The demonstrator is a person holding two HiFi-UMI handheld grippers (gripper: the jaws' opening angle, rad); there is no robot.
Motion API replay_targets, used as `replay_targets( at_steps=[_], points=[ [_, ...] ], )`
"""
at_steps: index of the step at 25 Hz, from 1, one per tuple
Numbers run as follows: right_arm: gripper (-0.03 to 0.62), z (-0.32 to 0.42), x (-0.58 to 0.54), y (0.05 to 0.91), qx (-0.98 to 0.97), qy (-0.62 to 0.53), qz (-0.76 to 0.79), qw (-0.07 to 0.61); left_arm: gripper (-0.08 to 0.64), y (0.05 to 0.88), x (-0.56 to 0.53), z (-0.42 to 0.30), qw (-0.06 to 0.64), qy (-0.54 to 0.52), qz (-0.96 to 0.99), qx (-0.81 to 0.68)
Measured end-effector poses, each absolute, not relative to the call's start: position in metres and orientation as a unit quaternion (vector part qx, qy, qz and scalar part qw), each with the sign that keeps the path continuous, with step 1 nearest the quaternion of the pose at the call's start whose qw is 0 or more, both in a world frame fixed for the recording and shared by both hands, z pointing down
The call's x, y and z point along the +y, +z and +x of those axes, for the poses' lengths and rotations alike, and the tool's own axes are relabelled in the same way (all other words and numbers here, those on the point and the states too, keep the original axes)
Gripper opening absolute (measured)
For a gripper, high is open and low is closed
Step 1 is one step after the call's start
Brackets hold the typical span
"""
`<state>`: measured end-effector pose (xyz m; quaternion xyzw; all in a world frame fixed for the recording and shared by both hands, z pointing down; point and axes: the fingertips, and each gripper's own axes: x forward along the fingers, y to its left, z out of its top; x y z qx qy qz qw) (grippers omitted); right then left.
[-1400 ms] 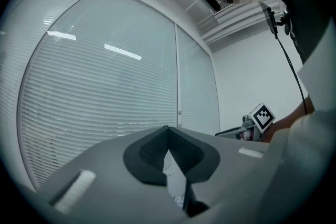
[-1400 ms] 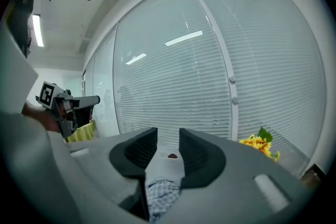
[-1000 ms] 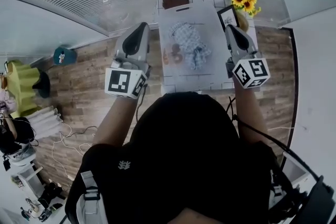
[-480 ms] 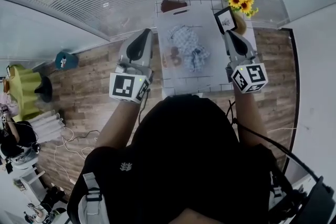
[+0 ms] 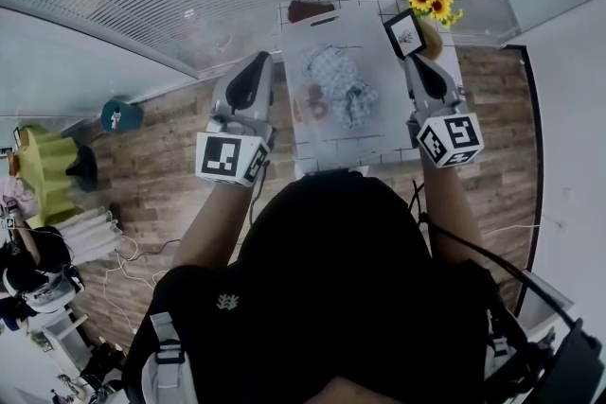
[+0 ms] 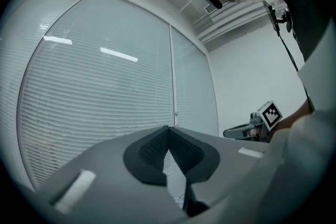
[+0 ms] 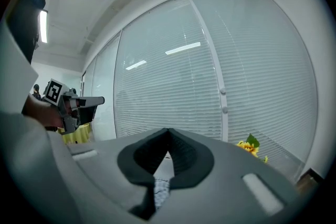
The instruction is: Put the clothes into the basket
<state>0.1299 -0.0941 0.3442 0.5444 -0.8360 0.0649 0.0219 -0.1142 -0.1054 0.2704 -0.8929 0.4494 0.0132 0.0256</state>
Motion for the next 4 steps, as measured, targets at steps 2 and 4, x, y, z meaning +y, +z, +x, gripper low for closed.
replay_targets(
  at_steps=[2,4],
  points=[
    [0.002,0.1294,-0.0937,0.3434,-0.835,0.064,0.545,0.023,0.006,0.2699,-0.1057,-0.1136,0.026,0.014,-0.894,0.447],
    [0.002,0.1290,-0.0935,0.3425,-0.835,0.063,0.546,0.023,0.006,0.2685,-0.1062,-0.1127,0.028,0.014,-0.895,0.445]
  ],
)
